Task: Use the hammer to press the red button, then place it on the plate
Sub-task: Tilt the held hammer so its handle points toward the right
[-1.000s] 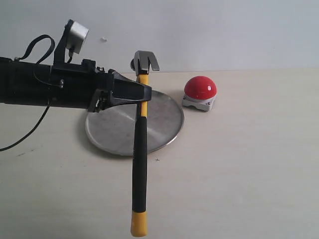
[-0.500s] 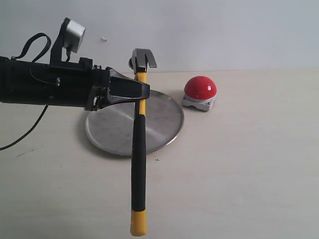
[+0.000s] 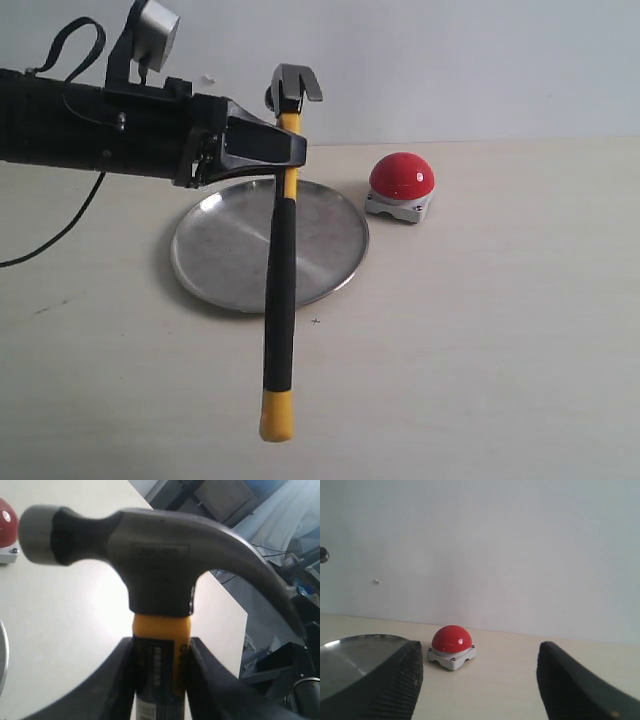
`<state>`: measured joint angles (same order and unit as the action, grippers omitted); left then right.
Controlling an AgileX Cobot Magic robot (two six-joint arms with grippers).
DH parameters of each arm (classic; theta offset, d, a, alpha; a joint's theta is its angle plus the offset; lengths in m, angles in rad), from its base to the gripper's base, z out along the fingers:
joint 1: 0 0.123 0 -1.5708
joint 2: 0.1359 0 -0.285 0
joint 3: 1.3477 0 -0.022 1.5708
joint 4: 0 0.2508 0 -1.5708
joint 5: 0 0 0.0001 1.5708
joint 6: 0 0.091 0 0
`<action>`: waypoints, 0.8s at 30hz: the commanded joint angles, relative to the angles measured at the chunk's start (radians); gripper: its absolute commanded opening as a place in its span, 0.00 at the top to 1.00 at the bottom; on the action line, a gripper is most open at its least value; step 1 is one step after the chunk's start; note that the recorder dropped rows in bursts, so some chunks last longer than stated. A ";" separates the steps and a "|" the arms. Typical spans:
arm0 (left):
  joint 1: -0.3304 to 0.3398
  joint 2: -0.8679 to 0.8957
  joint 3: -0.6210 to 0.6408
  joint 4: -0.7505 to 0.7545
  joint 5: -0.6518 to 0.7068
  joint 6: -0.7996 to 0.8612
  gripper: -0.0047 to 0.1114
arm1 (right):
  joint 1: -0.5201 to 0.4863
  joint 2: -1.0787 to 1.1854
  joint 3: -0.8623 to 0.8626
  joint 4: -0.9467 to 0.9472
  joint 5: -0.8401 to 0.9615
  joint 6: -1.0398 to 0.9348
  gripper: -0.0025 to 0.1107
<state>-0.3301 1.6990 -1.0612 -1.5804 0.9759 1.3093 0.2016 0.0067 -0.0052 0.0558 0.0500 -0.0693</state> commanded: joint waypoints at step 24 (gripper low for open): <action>-0.184 -0.014 -0.278 0.842 -0.403 -0.793 0.96 | 0.002 -0.007 0.005 -0.003 -0.011 -0.007 0.42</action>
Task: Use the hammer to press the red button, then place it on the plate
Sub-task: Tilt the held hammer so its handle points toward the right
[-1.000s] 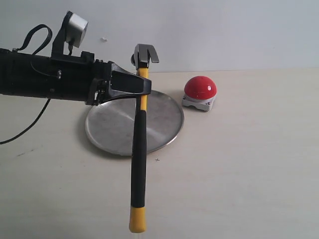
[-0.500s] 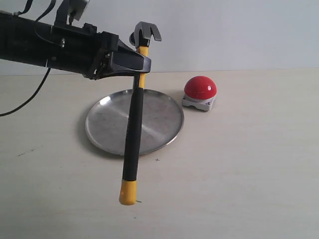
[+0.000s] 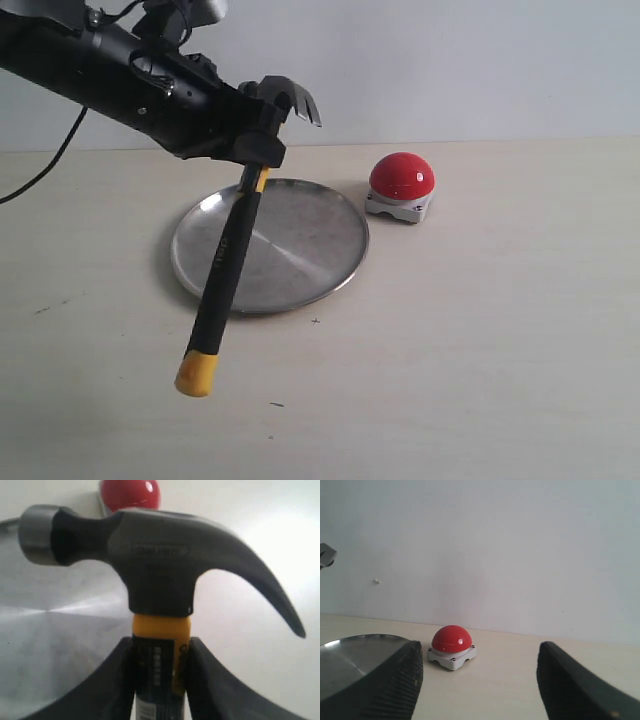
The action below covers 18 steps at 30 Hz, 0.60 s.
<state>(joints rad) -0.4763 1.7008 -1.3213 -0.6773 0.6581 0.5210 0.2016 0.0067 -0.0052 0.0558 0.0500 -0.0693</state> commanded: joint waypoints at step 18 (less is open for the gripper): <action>-0.122 -0.016 -0.018 0.517 -0.309 -0.616 0.96 | 0.002 -0.007 0.005 -0.006 -0.011 -0.007 0.42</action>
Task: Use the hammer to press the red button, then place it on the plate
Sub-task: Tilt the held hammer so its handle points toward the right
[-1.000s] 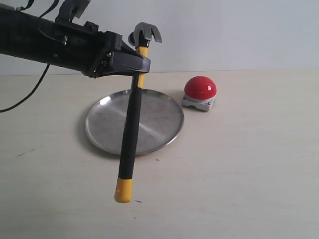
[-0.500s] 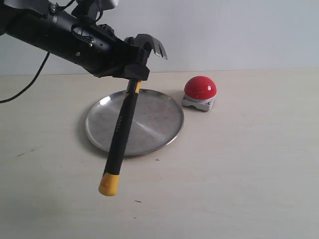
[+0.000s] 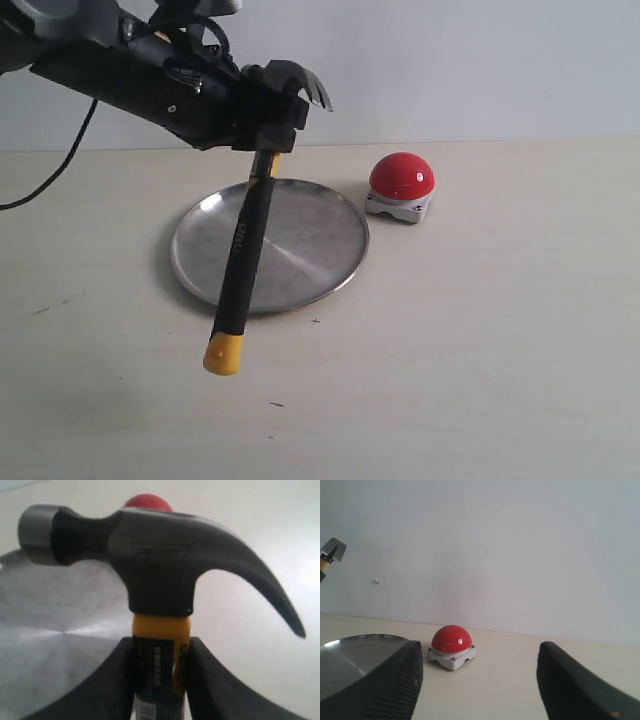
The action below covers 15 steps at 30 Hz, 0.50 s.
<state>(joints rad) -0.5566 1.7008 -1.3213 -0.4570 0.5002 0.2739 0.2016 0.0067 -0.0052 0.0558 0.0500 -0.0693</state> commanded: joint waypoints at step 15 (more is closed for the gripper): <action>-0.081 -0.014 0.446 0.822 -1.425 -1.492 0.96 | 0.002 -0.007 0.005 -0.001 -0.011 -0.007 0.42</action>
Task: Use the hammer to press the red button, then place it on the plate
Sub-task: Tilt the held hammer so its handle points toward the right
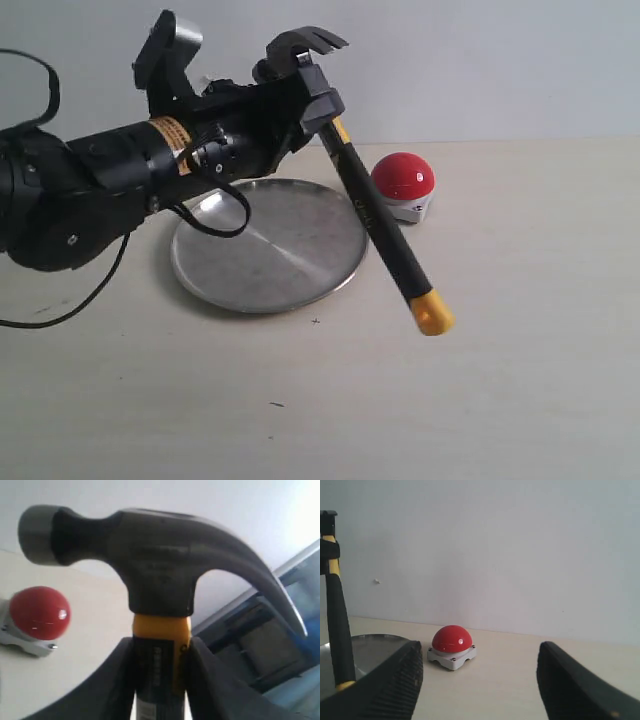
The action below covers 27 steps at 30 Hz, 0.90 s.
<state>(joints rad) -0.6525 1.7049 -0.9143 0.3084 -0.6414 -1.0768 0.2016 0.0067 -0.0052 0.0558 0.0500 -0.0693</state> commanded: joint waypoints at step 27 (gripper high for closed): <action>0.033 -0.018 0.317 -0.095 -0.573 -0.236 0.96 | 0.002 -0.007 0.005 -0.005 -0.011 -0.007 0.42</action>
<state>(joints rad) -0.6372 1.7049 -0.5996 0.2250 -1.1230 -1.3196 0.2016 0.0067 -0.0052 0.0558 0.0500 -0.0693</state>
